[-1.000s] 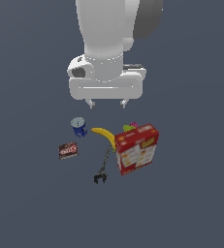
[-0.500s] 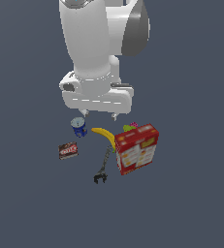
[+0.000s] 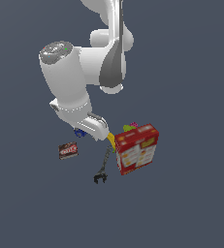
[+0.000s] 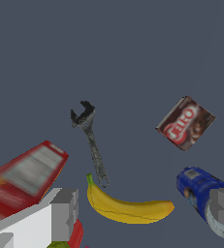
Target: Pick up a designated object from a clutter of objects.
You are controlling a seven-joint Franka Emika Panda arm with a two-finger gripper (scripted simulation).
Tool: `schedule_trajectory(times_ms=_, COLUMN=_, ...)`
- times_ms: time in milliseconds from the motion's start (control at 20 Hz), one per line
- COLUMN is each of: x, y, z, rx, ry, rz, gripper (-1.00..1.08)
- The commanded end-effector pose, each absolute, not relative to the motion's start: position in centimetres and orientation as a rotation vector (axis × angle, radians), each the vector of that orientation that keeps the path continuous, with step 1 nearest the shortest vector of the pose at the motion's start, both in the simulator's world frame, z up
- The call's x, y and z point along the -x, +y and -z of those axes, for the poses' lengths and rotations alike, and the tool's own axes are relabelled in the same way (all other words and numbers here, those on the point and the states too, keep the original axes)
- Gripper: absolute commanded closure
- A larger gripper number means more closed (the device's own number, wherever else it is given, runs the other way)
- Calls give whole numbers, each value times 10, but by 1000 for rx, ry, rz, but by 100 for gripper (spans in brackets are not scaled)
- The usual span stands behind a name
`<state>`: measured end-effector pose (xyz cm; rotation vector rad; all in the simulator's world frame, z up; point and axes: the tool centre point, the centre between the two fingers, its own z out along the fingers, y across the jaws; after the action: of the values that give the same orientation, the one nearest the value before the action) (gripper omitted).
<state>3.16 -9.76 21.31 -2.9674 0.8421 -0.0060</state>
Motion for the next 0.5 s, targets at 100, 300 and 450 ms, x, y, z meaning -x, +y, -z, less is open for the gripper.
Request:
schedule_trajectory(times_ms=100, x=-32, y=-130, z=-173, rx=2879, ry=1122, rz=-2, gripper=-92)
schedule_trajectory(times_ms=300, x=-29, y=-159, z=-138, rx=2788, ry=1359, rz=-6, gripper=-92)
schedule_trajectory(times_ms=450, x=-24, y=-178, z=-116, rx=2721, ry=1508, rz=-7, gripper=-92)
